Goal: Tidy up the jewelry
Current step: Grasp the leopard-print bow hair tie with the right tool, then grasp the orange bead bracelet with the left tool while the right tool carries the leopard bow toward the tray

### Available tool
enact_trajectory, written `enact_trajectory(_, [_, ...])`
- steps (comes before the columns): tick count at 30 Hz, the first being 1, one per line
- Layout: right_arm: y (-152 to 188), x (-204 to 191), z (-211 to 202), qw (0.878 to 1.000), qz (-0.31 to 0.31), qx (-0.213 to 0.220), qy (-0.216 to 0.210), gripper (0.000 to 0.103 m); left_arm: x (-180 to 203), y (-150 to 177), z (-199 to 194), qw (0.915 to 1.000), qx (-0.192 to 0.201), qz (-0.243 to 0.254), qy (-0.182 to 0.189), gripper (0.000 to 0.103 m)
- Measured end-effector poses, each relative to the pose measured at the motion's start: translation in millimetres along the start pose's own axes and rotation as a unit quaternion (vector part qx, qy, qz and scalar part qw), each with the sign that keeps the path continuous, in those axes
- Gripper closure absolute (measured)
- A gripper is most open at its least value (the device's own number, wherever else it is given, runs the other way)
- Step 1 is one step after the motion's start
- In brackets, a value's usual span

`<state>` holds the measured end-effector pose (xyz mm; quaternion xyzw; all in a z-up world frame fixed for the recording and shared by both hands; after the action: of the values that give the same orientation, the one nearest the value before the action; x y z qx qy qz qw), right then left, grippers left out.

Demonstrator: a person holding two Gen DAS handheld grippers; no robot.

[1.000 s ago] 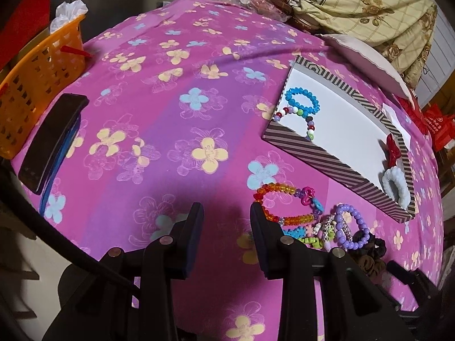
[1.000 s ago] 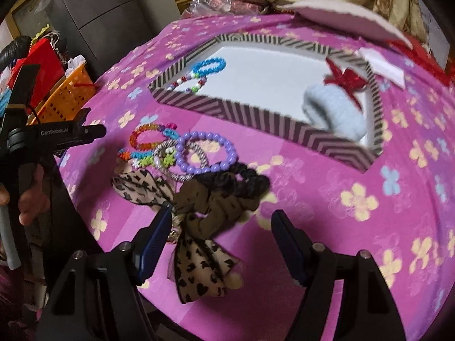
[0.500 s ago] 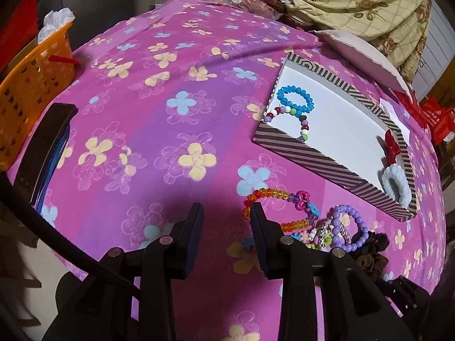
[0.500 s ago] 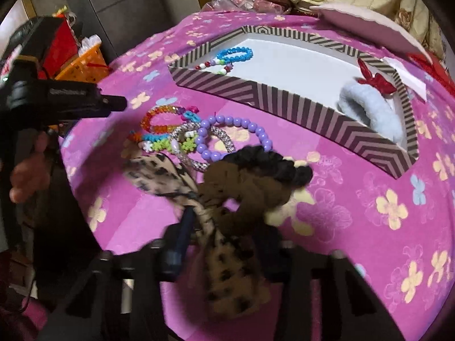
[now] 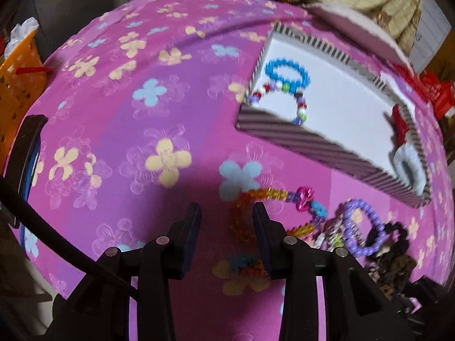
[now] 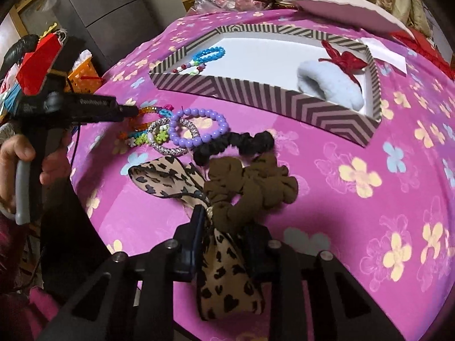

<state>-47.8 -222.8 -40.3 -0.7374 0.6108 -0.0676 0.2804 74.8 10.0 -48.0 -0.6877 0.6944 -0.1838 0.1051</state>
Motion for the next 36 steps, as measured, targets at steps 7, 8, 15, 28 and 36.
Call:
enact_trajectory(7, [-2, -8, -6, 1.0, -0.01, 0.012, -0.004, 0.078, 1, 2, 3, 0.9998, 0.01, 0.014, -0.012, 0.079])
enact_trajectory(8, [-2, -9, -9, 1.0, -0.012, 0.016, -0.003, 0.079, -1, 0, 0, 0.9999, 0.011, 0.008, -0.008, 0.08])
enact_trajectory(15, [-12, -18, -28, 0.999, -0.023, 0.043, -0.005, 0.082, -6, -13, -41, 0.9983, 0.057, -0.009, 0.01, 0.08])
enact_trajectory(28, [-37, -16, -66, 0.995, -0.032, 0.094, -0.003, 0.083, 12, -36, -99, 0.9927, 0.118, 0.024, -0.003, 0.08])
enact_trajectory(36, [-69, -10, -80, 0.992, -0.037, 0.122, 0.015, 0.083, 31, -53, -110, 0.9901, 0.131, 0.048, -0.016, 0.079])
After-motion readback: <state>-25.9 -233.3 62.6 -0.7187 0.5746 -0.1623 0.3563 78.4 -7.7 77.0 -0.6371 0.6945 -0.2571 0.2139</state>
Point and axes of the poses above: each gripper's, at about its wrist camera, not at the fingertips, and z roughly the way its jaws point, x to its right, y to its underside, the point moved 2 cm from there along z, roughly the way its jaws point
